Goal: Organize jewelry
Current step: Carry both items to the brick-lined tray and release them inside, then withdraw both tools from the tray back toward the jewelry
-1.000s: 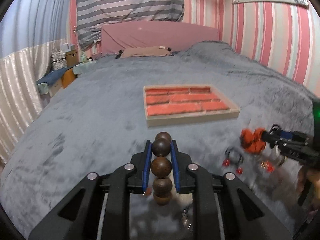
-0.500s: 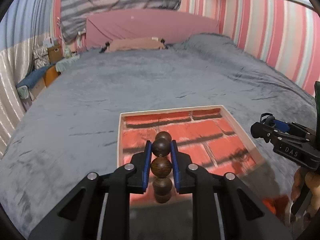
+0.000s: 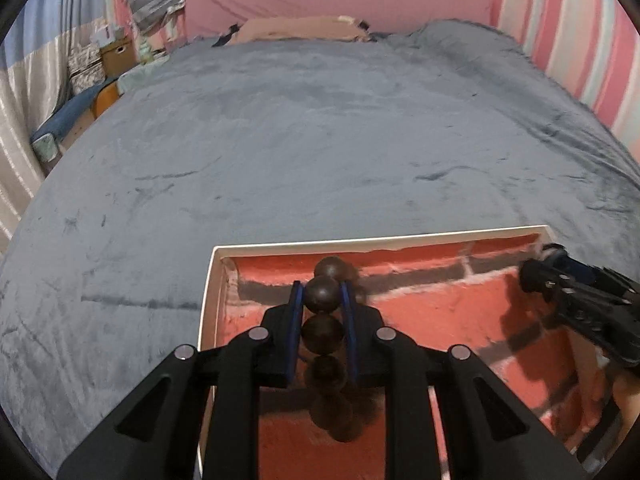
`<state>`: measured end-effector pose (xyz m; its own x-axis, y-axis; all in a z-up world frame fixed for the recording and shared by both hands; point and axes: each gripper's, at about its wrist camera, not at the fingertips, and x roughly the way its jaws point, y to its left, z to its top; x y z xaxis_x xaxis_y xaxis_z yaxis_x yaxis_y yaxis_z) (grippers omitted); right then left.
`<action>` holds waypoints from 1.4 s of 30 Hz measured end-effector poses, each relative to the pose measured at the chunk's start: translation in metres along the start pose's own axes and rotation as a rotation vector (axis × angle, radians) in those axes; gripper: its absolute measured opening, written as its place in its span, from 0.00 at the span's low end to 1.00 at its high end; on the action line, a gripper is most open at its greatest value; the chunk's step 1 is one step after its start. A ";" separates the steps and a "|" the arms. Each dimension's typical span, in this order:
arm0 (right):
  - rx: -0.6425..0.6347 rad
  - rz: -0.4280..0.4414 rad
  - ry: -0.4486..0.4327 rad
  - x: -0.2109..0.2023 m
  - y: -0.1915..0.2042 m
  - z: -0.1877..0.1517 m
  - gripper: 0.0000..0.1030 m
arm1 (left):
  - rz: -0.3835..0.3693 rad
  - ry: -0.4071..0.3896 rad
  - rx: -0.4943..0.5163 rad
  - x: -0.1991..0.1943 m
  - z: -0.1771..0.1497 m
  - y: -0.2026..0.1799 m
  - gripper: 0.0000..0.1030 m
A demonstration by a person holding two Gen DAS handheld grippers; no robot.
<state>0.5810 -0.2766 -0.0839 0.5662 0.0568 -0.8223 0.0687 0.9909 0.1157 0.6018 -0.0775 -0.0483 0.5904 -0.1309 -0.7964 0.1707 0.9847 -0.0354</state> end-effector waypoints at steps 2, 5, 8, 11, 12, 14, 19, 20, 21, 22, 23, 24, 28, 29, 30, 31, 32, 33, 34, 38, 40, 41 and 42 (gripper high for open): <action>-0.001 0.000 0.018 0.003 0.002 0.003 0.52 | 0.001 0.038 -0.020 0.013 0.000 0.006 0.19; -0.045 -0.055 0.025 0.007 0.008 0.005 0.51 | 0.010 0.074 -0.033 0.025 -0.001 0.011 0.19; -0.039 -0.057 0.072 0.019 0.008 0.004 0.48 | 0.039 0.100 -0.027 0.032 -0.001 0.013 0.19; -0.047 -0.080 0.073 0.022 0.007 0.002 0.48 | 0.054 0.124 -0.015 0.037 -0.002 0.010 0.20; -0.046 -0.083 0.071 0.022 0.008 0.002 0.48 | 0.057 0.126 -0.016 0.037 -0.002 0.011 0.20; -0.048 -0.079 0.071 0.021 0.009 0.002 0.53 | 0.053 0.129 -0.022 0.036 0.000 0.012 0.21; -0.055 -0.056 0.059 0.007 0.009 0.003 0.70 | 0.075 0.100 -0.013 0.020 0.002 0.011 0.54; -0.056 -0.055 0.057 0.005 0.009 0.002 0.70 | 0.073 0.096 -0.011 0.015 0.002 0.011 0.54; -0.062 -0.058 0.053 -0.001 0.010 0.000 0.71 | 0.068 0.095 -0.012 0.009 0.002 0.011 0.54; -0.068 -0.059 0.049 -0.007 0.010 -0.002 0.71 | 0.065 0.093 -0.014 0.003 0.001 0.011 0.54; -0.071 -0.053 0.044 -0.014 0.010 -0.006 0.73 | 0.062 0.088 -0.014 -0.004 -0.002 0.011 0.55; -0.072 -0.050 0.039 -0.021 0.009 -0.008 0.74 | 0.054 0.080 -0.013 -0.015 -0.006 0.011 0.58; -0.088 -0.047 -0.008 -0.063 0.006 -0.025 0.79 | 0.047 0.037 -0.013 -0.059 -0.024 0.015 0.68; -0.084 -0.041 -0.020 -0.075 0.005 -0.031 0.80 | 0.044 0.033 -0.016 -0.068 -0.029 0.017 0.68; -0.080 -0.030 -0.031 -0.084 0.003 -0.036 0.81 | 0.036 0.027 -0.018 -0.080 -0.034 0.018 0.69; -0.074 -0.015 -0.050 -0.099 0.001 -0.045 0.84 | 0.024 0.017 -0.017 -0.092 -0.041 0.020 0.70; -0.069 -0.009 -0.068 -0.112 -0.001 -0.054 0.87 | 0.016 0.001 -0.013 -0.107 -0.050 0.021 0.75; -0.065 -0.006 -0.082 -0.123 -0.003 -0.061 0.88 | 0.021 -0.021 -0.005 -0.123 -0.060 0.023 0.79; -0.059 -0.003 -0.102 -0.136 -0.006 -0.071 0.91 | 0.022 -0.034 -0.001 -0.135 -0.068 0.025 0.79; -0.057 -0.012 -0.161 -0.179 -0.013 -0.112 0.95 | -0.029 -0.074 -0.002 -0.184 -0.103 0.030 0.81; -0.053 -0.017 -0.182 -0.198 -0.016 -0.131 0.96 | -0.039 -0.102 0.003 -0.206 -0.120 0.030 0.84; -0.052 -0.019 -0.194 -0.207 -0.018 -0.143 0.96 | -0.042 -0.124 0.008 -0.220 -0.131 0.029 0.86; -0.053 -0.026 -0.204 -0.216 -0.019 -0.153 0.96 | -0.041 -0.139 0.012 -0.229 -0.138 0.028 0.88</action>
<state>0.3318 -0.2895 0.0063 0.7199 0.0110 -0.6940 0.0449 0.9970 0.0624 0.3625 -0.0042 0.0501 0.6858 -0.1868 -0.7034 0.2061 0.9768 -0.0585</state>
